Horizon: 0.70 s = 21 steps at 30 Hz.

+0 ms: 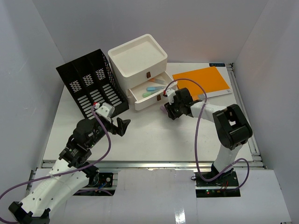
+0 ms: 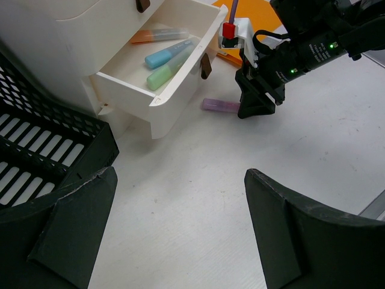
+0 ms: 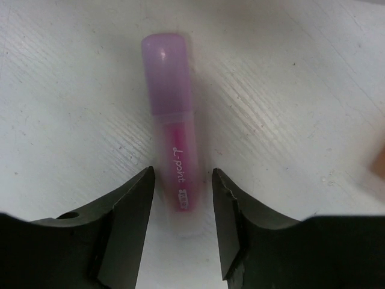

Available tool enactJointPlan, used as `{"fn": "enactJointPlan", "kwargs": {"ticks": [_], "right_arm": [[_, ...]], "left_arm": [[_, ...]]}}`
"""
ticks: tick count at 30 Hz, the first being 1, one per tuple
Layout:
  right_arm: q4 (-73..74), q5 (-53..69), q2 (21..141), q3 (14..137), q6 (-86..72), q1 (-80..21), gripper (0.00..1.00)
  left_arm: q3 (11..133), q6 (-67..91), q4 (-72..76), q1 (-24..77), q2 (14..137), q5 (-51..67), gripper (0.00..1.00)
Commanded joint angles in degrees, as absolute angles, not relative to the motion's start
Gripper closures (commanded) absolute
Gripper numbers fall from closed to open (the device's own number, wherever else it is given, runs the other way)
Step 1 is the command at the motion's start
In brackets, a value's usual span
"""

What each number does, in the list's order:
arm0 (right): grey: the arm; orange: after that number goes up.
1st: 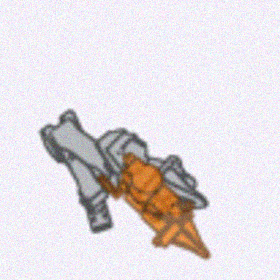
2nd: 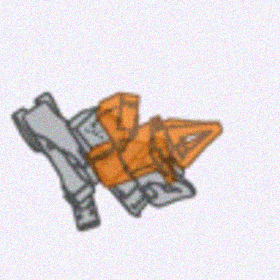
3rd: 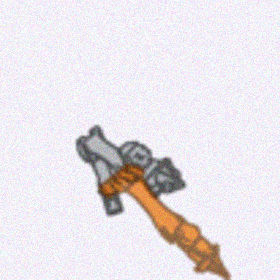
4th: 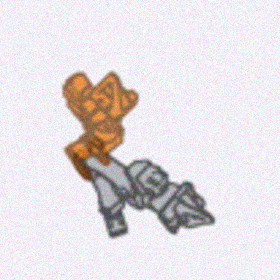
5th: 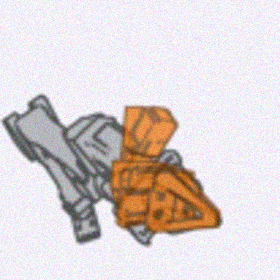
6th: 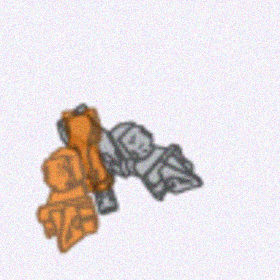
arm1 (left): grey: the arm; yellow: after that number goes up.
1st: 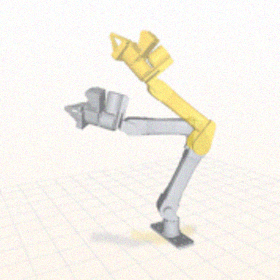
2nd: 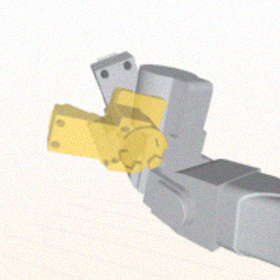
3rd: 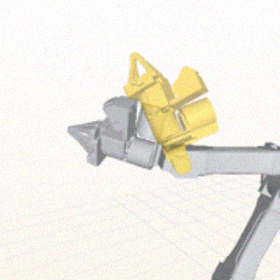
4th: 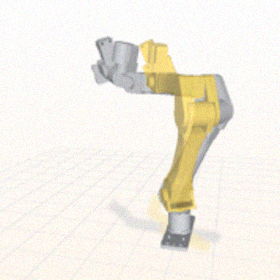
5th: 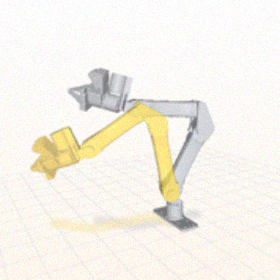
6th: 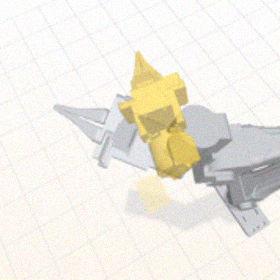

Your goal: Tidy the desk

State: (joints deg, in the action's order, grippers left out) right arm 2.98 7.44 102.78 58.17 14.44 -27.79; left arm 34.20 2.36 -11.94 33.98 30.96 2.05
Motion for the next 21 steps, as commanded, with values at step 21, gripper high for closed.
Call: {"fn": "enactJointPlan", "kwargs": {"ticks": [21], "right_arm": [[12.0, 11.8, 75.0, 61.9, 56.3, -31.1, 0.92]], "left_arm": [[33.9, 2.0, -11.4, 34.1, 30.9, 2.6, 0.02]]}}
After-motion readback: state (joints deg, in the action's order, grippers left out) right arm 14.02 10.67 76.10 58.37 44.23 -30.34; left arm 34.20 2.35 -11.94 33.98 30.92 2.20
